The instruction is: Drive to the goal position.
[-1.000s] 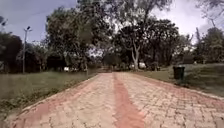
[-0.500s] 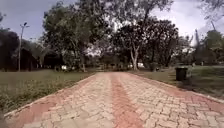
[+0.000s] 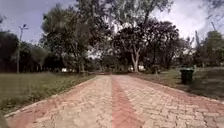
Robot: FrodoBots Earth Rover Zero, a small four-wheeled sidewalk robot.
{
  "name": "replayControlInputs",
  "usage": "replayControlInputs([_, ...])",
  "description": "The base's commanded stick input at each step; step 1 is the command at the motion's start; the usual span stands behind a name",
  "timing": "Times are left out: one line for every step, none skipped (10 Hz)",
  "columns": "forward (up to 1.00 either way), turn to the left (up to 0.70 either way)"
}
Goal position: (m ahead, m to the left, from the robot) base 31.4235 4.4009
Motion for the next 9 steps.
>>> replayControlInputs([0.70,0.00])
replayControlInputs([0.70,-0.09])
replayControlInputs([0.70,-0.28])
replayControlInputs([0.70,-0.35])
replayControlInputs([0.70,-0.35])
replayControlInputs([0.70,-0.35])
replayControlInputs([0.70,-0.35])
replayControlInputs([0.70,-0.35])
replayControlInputs([0.70,-0.35])
